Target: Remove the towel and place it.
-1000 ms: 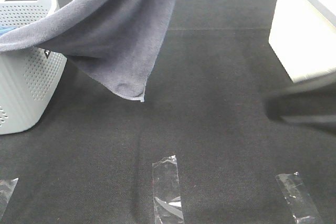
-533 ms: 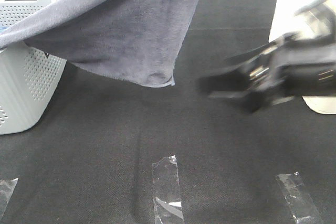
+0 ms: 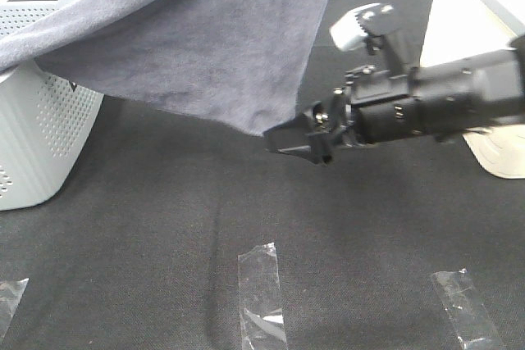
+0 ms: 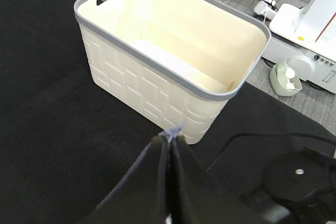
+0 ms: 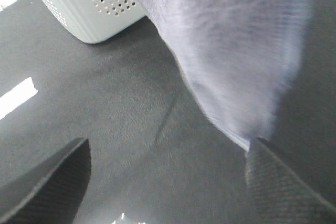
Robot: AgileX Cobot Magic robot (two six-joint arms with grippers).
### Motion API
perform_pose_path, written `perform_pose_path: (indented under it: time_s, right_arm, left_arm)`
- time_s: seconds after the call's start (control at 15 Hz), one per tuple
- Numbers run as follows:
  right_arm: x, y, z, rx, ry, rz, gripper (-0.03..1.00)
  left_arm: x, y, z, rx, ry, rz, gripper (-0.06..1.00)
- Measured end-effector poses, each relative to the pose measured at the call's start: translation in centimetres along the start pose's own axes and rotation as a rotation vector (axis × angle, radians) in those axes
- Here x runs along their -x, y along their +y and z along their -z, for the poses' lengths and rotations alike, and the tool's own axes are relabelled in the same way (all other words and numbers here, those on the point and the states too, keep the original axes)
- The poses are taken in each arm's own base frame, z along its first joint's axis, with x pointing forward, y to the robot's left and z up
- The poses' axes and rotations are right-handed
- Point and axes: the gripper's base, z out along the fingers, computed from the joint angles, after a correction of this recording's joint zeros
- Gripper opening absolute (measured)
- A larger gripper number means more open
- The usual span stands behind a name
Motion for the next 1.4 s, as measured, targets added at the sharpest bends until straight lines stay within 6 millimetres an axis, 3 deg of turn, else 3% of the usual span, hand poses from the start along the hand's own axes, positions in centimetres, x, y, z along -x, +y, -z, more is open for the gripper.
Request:
perform_pose_path:
  time_s: [0.33,0.6,0.8,1.07,1.13,1.33,1.4]
  right_arm:
    - [0.7,-2.4,-3.0,-0.001,0.011,-0.011,0.76]
    - [0.5,-4.1,-2.3,-0.222,0.061,-0.104,0.76]
    - [1.0,-3.9,-2.0,-0.226,0.046,-0.11,0.76]
    - [1.3,-2.3,-2.2,-0.04,0.022,-0.069,0.75]
    - [1.3,-2.3,-2.2,-0.038,0.022,-0.069,0.71]
    - [1.3,-2.1,-2.2,-0.019,0.017,-0.069,0.41]
    - [1.3,-2.1,-2.2,-0.019,0.017,-0.069,0.41]
  left_arm:
    - [0.3,0.0,0.0,0.005,-0.029,-0.002,0.0]
    - [0.2,0.1,0.0,0.009,-0.027,-0.008,0.0]
    - [0.2,0.1,0.1,0.01,-0.026,-0.011,0.0]
    - [0.2,0.1,0.1,0.011,-0.024,-0.011,0.0]
    - [0.2,0.1,0.1,0.011,-0.024,-0.011,0.0]
    - [0.2,0.1,0.1,0.011,-0.024,-0.011,0.0]
    - [0.2,0.1,0.1,0.011,-0.024,-0.011,0.0]
